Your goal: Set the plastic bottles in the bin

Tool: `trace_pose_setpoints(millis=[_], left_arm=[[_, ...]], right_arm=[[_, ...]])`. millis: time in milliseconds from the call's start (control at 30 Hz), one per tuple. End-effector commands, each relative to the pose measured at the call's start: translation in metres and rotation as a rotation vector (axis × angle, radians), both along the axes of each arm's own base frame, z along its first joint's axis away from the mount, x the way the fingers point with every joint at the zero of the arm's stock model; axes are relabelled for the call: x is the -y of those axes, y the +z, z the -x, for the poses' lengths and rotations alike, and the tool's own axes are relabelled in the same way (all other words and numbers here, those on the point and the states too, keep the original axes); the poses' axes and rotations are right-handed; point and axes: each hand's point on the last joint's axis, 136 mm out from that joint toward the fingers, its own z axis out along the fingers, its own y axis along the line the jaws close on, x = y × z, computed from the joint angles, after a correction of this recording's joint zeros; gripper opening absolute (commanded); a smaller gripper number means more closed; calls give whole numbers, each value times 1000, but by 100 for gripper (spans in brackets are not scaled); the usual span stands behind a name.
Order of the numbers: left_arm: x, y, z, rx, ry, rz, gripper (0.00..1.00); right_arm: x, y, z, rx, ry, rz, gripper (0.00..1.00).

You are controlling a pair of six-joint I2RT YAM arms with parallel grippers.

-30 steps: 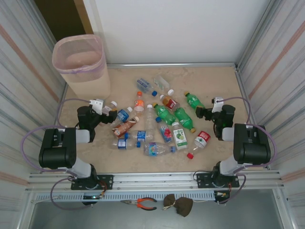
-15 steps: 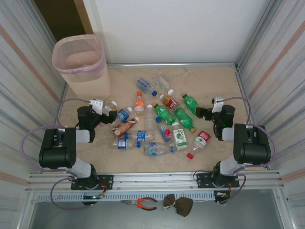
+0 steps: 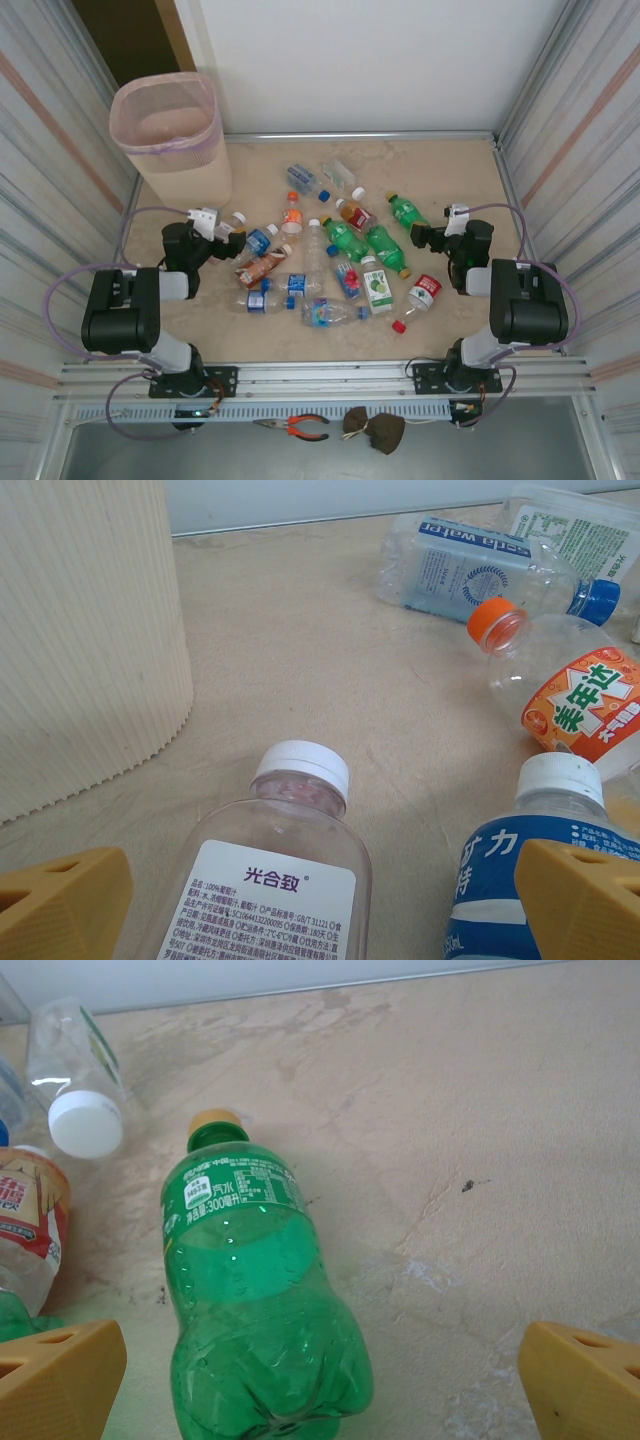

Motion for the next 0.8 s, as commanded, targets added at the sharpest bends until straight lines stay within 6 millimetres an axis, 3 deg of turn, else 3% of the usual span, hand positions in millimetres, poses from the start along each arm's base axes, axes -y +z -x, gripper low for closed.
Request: trace_pose_setpoints(millis=[0,400,633,767], left_arm=[[2,5,1,29,-17,-9,99],[-7,18,-1,23,60,-27,99],[-15,30,2,-96,128,-187,99],[-18,33,9,-229,140,-207,92]], right_arm=[[-1,2,1,14,13,6,99],[6,18,-2,-20,-69,52,99],[-1,35,3,-35,-52,76,99],[-7,47,5,-41,-35,56,99]])
